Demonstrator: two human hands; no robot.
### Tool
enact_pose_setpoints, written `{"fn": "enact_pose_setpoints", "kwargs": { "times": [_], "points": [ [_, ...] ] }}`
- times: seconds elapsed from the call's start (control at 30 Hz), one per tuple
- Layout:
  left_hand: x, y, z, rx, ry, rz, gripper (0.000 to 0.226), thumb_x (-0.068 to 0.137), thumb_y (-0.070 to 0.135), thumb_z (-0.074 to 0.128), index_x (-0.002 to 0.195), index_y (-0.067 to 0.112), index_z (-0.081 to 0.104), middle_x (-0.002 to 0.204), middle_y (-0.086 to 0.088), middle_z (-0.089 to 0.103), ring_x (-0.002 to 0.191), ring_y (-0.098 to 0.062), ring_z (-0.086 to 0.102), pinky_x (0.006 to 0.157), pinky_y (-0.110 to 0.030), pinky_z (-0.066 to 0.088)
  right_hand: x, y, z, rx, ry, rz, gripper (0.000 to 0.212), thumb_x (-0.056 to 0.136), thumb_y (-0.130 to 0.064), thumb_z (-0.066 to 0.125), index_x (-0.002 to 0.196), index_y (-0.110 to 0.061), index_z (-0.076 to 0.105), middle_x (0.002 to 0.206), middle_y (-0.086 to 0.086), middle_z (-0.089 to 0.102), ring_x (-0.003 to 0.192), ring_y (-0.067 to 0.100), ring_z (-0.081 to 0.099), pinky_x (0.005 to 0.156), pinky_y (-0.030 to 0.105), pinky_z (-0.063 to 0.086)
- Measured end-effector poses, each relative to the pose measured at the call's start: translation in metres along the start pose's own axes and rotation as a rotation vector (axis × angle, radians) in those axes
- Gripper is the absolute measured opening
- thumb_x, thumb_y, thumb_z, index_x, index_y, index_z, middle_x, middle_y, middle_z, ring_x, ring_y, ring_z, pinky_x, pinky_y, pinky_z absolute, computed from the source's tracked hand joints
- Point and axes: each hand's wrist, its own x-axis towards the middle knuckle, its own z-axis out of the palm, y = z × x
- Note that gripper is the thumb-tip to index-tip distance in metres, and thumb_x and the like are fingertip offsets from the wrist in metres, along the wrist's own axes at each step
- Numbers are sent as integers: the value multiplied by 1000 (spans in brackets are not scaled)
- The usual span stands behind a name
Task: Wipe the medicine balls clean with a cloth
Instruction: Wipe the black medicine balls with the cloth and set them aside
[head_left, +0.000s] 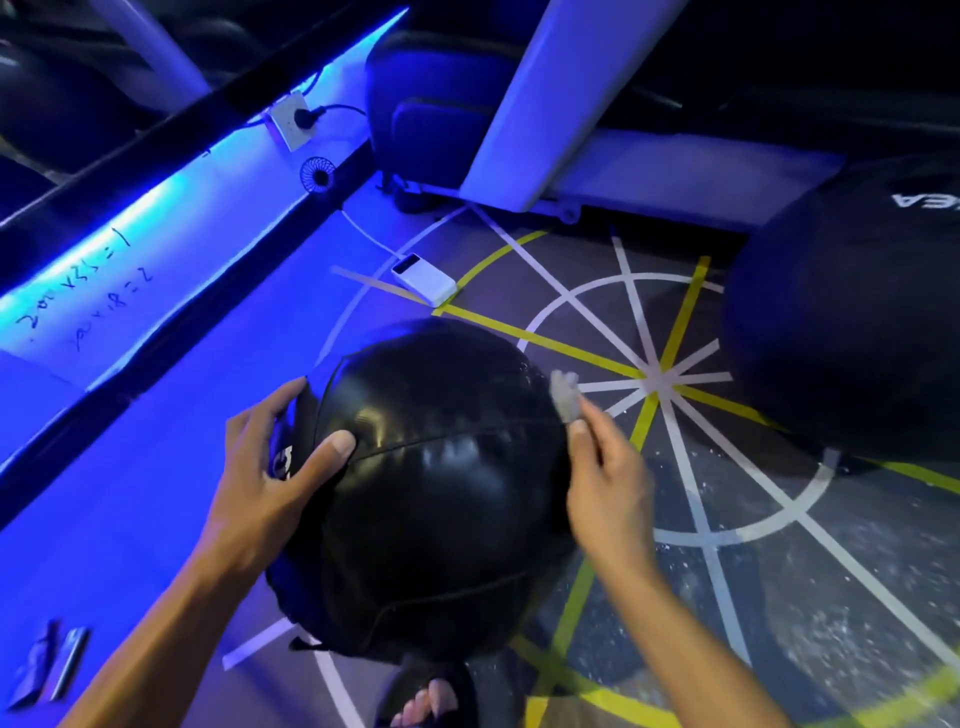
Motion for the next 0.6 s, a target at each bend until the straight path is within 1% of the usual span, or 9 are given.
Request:
{"fn": "enact_pose_setpoints", "kwargs": {
  "times": [0.07, 0.13, 0.23, 0.3, 0.37, 0.4, 0.47, 0.53, 0.6],
  "points": [
    [-5, 2, 3, -4, 2, 27, 75, 59, 72, 66, 129, 52, 52, 125, 11, 45, 113, 26, 42, 90, 3, 31, 3, -14, 1, 50, -6, 56, 28, 106, -21, 51, 123, -33, 70, 118, -28, 68, 116, -4, 61, 101, 22, 48],
    [-9, 3, 6, -6, -8, 66, 70, 60, 70, 67, 126, 54, 51, 121, 15, 45, 112, 24, 43, 87, 7, 31, -16, -43, 12, 54, -53, -225, 28, 103, -13, 55, 121, -25, 72, 121, -23, 68, 118, -8, 59, 106, 18, 43],
    [-12, -3, 2, -9, -23, 74, 73, 60, 68, 69, 128, 53, 52, 124, 13, 46, 117, 20, 45, 90, 5, 32, -49, -55, 32, -91, -236, -689, 29, 101, -3, 58, 125, -12, 72, 135, -6, 66, 135, 5, 53, 116, 24, 35],
    [-13, -5, -2, -24, -18, 59, 73, 58, 69, 71, 128, 56, 52, 127, 16, 46, 121, 16, 47, 92, 1, 34, -26, -40, 20, -78, -167, -591, 29, 102, -6, 57, 124, -18, 72, 129, -16, 66, 128, -3, 55, 111, 20, 40],
    [-15, -9, -5, -41, -15, 57, 68, 59, 68, 71, 124, 65, 52, 126, 28, 46, 120, 15, 49, 91, 1, 35, 3, -14, -1, -42, -80, -172, 30, 105, -18, 54, 119, -39, 70, 117, -33, 63, 114, -11, 58, 99, 17, 48],
    [-18, -10, -4, -49, -15, 71, 64, 59, 67, 72, 120, 69, 52, 124, 32, 45, 117, 16, 50, 91, 2, 35, 13, -3, -9, 16, -85, 52, 28, 106, -24, 53, 113, -46, 69, 115, -32, 66, 113, -9, 60, 97, 20, 49],
    [-22, -11, -2, -65, -11, 89, 62, 60, 65, 72, 118, 72, 52, 121, 35, 44, 116, 15, 51, 93, -1, 38, 12, 6, -13, 122, -108, 219, 28, 106, -28, 52, 119, -45, 70, 121, -27, 68, 117, -8, 59, 106, 29, 48],
    [-24, -16, -4, -80, -20, 91, 65, 60, 65, 73, 121, 71, 52, 121, 35, 45, 121, 7, 52, 99, -15, 42, -8, -16, -4, 100, -105, 47, 31, 106, -32, 51, 133, -39, 63, 131, -28, 63, 127, -15, 50, 113, 22, 39],
    [-25, -25, -12, -77, -37, 93, 71, 59, 73, 77, 126, 68, 52, 126, 33, 46, 130, -3, 51, 108, -30, 40, -34, -43, 6, 25, -187, -283, 36, 105, -34, 48, 139, -34, 59, 145, -21, 55, 140, -11, 38, 117, 17, 29]
  ]
}}
